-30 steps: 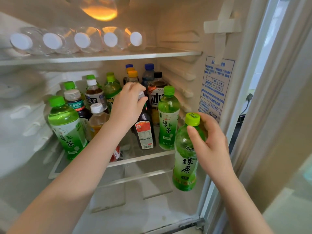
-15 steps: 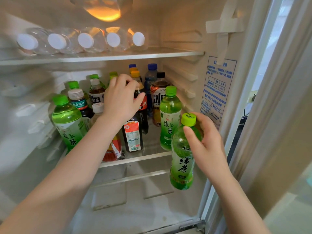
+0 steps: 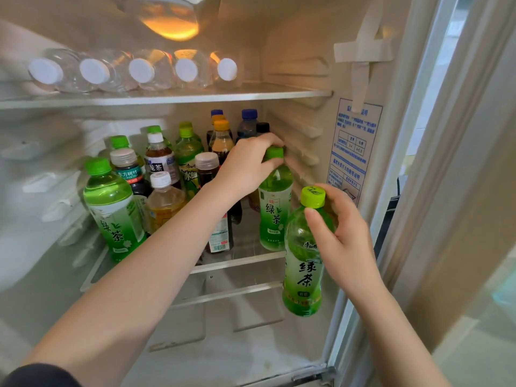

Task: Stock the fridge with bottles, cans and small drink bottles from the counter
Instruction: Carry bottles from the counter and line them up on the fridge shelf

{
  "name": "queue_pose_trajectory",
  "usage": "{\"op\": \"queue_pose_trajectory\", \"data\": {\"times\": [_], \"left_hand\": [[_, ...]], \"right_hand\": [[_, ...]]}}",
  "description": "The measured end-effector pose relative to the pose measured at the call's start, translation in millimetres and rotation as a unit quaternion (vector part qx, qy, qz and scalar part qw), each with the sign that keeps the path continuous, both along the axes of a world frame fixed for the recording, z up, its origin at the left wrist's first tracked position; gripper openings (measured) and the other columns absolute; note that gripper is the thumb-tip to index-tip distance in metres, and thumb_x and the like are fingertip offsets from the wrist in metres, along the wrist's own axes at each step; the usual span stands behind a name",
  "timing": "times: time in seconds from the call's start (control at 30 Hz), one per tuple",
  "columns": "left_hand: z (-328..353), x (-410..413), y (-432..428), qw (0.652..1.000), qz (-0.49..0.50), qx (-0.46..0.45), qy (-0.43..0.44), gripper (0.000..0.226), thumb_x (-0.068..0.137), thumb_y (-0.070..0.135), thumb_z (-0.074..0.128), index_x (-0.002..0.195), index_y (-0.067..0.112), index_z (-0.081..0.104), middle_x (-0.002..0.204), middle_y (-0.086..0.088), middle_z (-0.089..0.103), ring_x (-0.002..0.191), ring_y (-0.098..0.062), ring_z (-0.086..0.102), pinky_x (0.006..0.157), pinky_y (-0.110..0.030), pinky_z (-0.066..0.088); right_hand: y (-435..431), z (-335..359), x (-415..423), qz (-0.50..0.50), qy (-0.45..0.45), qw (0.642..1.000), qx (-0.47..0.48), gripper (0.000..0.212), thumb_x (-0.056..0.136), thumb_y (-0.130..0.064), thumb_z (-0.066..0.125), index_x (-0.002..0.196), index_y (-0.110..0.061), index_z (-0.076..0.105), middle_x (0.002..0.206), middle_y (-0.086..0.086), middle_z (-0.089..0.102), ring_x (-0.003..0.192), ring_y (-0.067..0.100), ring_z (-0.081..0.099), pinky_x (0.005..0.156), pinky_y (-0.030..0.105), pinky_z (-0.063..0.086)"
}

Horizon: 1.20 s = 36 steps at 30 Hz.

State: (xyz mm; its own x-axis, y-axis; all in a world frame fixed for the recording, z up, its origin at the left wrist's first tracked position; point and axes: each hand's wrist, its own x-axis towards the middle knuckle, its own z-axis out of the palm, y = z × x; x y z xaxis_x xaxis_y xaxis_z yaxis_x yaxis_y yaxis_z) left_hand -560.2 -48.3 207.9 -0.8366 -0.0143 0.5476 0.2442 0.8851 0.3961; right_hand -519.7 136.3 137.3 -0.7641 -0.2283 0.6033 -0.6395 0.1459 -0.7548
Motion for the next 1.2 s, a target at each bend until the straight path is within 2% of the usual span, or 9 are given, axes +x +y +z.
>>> {"op": "queue_pose_trajectory", "data": {"times": [0.13, 0.3, 0.4, 0.5, 0.6, 0.7, 0.8, 0.93, 1.2], "left_hand": [[-3.8, 17.0, -9.2, 0.999, 0.018, -0.021, 0.022, 0.034, 0.091, 0.021, 0.06, 0.125, 0.017, 0.058, 0.118, -0.004, 0.062, 0.107, -0.02, 0.057, 0.087, -0.032, 0.046], [-5.1, 37.1, -27.3, 0.997, 0.071, -0.036, 0.021, 0.035, 0.092, 0.024, 0.059, 0.126, 0.02, 0.056, 0.12, -0.004, 0.061, 0.11, -0.023, 0.055, 0.093, -0.039, 0.044], [-4.2, 42.8, -36.8, 0.996, 0.081, -0.041, 0.016, 0.036, 0.092, 0.023, 0.059, 0.128, 0.017, 0.056, 0.125, -0.005, 0.059, 0.112, -0.022, 0.054, 0.087, -0.025, 0.038], [-5.2, 45.3, -41.2, 0.995, 0.091, -0.045, 0.017, 0.037, 0.092, 0.024, 0.059, 0.129, 0.018, 0.055, 0.127, -0.004, 0.058, 0.112, -0.02, 0.054, 0.085, -0.022, 0.035], [-6.6, 45.9, -41.6, 0.994, 0.094, -0.052, 0.021, 0.038, 0.093, 0.025, 0.059, 0.13, 0.019, 0.054, 0.126, -0.004, 0.058, 0.109, -0.019, 0.055, 0.085, -0.022, 0.036], [-8.8, 46.2, -42.5, 0.993, 0.099, -0.062, 0.025, 0.039, 0.093, 0.025, 0.058, 0.131, 0.018, 0.053, 0.128, -0.004, 0.058, 0.112, -0.02, 0.054, 0.088, -0.024, 0.036], [-11.2, 46.5, -42.5, 0.992, 0.102, -0.064, 0.032, 0.038, 0.093, 0.025, 0.058, 0.131, 0.018, 0.053, 0.125, -0.004, 0.06, 0.11, -0.02, 0.056, 0.086, -0.023, 0.036], [-14.7, 47.1, -41.6, 0.991, 0.105, -0.061, 0.049, 0.038, 0.093, 0.025, 0.058, 0.13, 0.018, 0.054, 0.12, -0.005, 0.062, 0.103, -0.021, 0.058, 0.082, -0.022, 0.037], [-20.3, 48.7, -41.1, 0.992, 0.103, -0.05, 0.062, 0.039, 0.093, 0.027, 0.057, 0.13, 0.019, 0.054, 0.12, -0.005, 0.062, 0.103, -0.026, 0.059, 0.086, -0.034, 0.046]], "right_hand": [[-2.3, 2.1, -3.2, -0.005, 0.012, 1.0, 0.001, 0.032, 0.091, -0.02, 0.056, 0.122, -0.027, 0.052, 0.11, -0.023, 0.056, 0.104, -0.004, 0.054, 0.092, 0.023, 0.048], [-15.7, 5.0, -13.6, -0.025, 0.038, 0.999, 0.013, 0.036, 0.091, -0.016, 0.057, 0.126, -0.015, 0.054, 0.11, -0.013, 0.057, 0.102, 0.001, 0.053, 0.091, 0.021, 0.043], [-27.1, 9.1, -23.4, -0.04, 0.055, 0.998, 0.012, 0.036, 0.091, -0.015, 0.057, 0.126, -0.015, 0.054, 0.102, -0.021, 0.056, 0.09, 0.002, 0.054, 0.084, 0.012, 0.041], [-38.2, 15.7, -36.7, -0.034, 0.066, 0.997, 0.005, 0.036, 0.093, -0.015, 0.054, 0.129, -0.013, 0.051, 0.098, -0.023, 0.054, 0.085, 0.002, 0.054, 0.078, 0.006, 0.039], [-48.5, 24.7, -53.1, -0.016, 0.063, 0.998, -0.007, 0.04, 0.094, -0.016, 0.052, 0.134, -0.013, 0.046, 0.113, -0.018, 0.051, 0.099, -0.011, 0.05, 0.088, 0.007, 0.039], [-59.1, 33.6, -71.3, -0.003, 0.041, 0.999, -0.007, 0.041, 0.094, -0.019, 0.052, 0.134, -0.022, 0.045, 0.116, -0.02, 0.049, 0.111, 0.0, 0.048, 0.095, 0.017, 0.039], [-71.2, 39.2, -90.0, 0.01, 0.038, 0.999, -0.001, 0.041, 0.094, -0.018, 0.05, 0.134, -0.024, 0.043, 0.115, -0.023, 0.048, 0.11, -0.005, 0.046, 0.095, 0.017, 0.037], [-88.6, 36.2, -114.0, 0.03, 0.045, 0.998, 0.042, 0.041, 0.095, -0.012, 0.049, 0.135, -0.013, 0.042, 0.126, -0.003, 0.051, 0.117, 0.008, 0.047, 0.104, 0.034, 0.041], [-102.2, 30.2, -137.7, 0.027, 0.027, 0.997, 0.07, 0.039, 0.096, -0.012, 0.046, 0.135, -0.01, 0.043, 0.128, 0.005, 0.055, 0.118, 0.017, 0.051, 0.102, 0.037, 0.041]]}}
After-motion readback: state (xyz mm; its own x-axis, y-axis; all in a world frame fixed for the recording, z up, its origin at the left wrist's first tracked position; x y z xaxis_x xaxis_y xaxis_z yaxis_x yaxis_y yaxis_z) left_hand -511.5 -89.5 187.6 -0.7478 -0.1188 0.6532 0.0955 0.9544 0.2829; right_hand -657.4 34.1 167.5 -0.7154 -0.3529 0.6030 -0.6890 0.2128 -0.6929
